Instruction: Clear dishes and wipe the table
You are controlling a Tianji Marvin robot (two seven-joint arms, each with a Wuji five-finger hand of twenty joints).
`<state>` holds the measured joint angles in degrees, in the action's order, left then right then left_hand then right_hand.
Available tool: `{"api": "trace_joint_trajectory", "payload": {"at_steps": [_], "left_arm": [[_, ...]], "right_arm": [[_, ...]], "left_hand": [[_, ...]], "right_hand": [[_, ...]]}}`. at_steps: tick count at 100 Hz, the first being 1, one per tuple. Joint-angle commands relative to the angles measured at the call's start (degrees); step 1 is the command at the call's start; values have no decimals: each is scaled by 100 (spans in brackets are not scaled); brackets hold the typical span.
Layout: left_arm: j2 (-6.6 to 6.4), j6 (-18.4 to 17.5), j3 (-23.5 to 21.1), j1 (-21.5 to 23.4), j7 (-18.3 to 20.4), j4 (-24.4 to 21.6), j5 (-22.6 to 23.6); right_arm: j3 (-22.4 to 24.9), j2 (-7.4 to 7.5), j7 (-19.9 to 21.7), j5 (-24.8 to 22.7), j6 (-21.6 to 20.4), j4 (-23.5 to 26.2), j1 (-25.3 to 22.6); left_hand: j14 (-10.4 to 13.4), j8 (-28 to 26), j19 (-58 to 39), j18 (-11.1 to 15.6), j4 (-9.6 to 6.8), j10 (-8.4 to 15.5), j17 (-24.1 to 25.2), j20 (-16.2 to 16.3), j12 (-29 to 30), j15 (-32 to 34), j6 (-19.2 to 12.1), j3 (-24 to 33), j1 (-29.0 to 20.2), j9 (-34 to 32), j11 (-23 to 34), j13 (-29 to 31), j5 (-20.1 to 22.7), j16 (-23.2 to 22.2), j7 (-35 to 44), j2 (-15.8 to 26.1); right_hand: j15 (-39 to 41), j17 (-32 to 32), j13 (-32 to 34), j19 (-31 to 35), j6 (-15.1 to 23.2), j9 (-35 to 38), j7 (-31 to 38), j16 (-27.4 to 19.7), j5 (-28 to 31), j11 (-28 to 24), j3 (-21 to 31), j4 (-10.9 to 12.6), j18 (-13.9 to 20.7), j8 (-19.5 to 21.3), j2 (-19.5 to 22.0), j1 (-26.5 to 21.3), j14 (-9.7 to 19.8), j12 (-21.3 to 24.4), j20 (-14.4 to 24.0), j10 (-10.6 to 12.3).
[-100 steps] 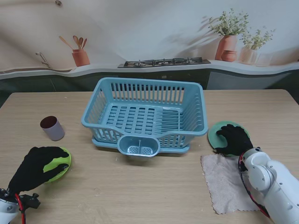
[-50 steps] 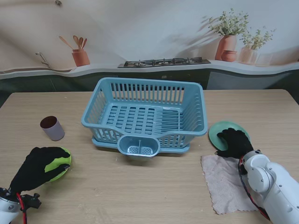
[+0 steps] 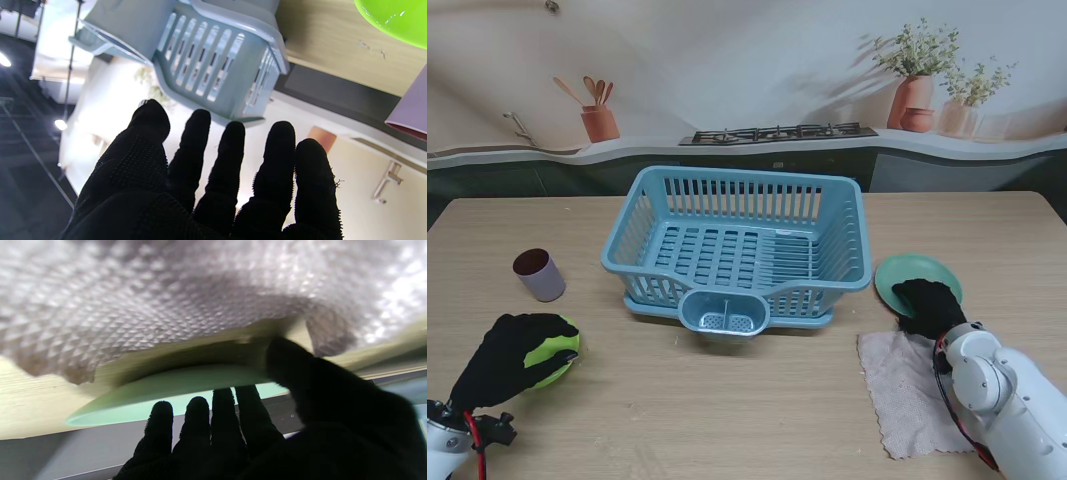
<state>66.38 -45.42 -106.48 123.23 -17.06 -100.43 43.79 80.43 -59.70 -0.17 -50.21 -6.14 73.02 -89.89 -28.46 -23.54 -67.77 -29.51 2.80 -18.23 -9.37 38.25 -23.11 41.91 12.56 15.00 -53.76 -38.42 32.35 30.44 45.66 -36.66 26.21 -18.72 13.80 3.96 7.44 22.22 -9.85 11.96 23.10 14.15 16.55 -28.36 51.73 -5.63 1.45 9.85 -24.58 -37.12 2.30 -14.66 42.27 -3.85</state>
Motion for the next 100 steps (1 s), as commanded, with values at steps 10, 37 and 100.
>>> {"api": "trace_joint_trajectory", "payload": {"at_steps": [10,37,100], "left_arm": [[-12,26,15,-3,98,-32,-29],[-13,33,21,-8,102,-32,-33],[-10,13,16,-12,87,-16,-22]], "right_arm": [[0,-39,-1,0,-40,-77,-85],[105,-70,-431,-111,-350,-91,-68],[643,-141,-1179,-357,-1263,421,-269]], "left_hand": [[25,16,136,-1,167,-6,65,-119,9,-16,-60,-73,27,-27,-49,44,38,-41,-22,175],[14,16,142,-4,161,-12,72,-122,9,-15,-69,-115,11,-31,-48,48,47,-42,-22,194],[23,18,141,5,141,-1,74,-124,12,-20,-65,-215,-34,-26,-55,42,49,-41,-34,241]], "right_hand": [[576,-284,62,161,133,103,1114,48,504,-252,883,20,-287,134,575,-1072,-6,-131,-40,-3],[757,-800,610,1540,-7,702,1073,114,1191,-296,1036,-45,-1100,100,711,-1674,-534,-203,-1457,-379],[1730,-3974,3838,4204,-501,3204,774,448,3298,-403,1443,-346,-2292,26,200,-2083,-2199,-292,-2727,-1582]]}}
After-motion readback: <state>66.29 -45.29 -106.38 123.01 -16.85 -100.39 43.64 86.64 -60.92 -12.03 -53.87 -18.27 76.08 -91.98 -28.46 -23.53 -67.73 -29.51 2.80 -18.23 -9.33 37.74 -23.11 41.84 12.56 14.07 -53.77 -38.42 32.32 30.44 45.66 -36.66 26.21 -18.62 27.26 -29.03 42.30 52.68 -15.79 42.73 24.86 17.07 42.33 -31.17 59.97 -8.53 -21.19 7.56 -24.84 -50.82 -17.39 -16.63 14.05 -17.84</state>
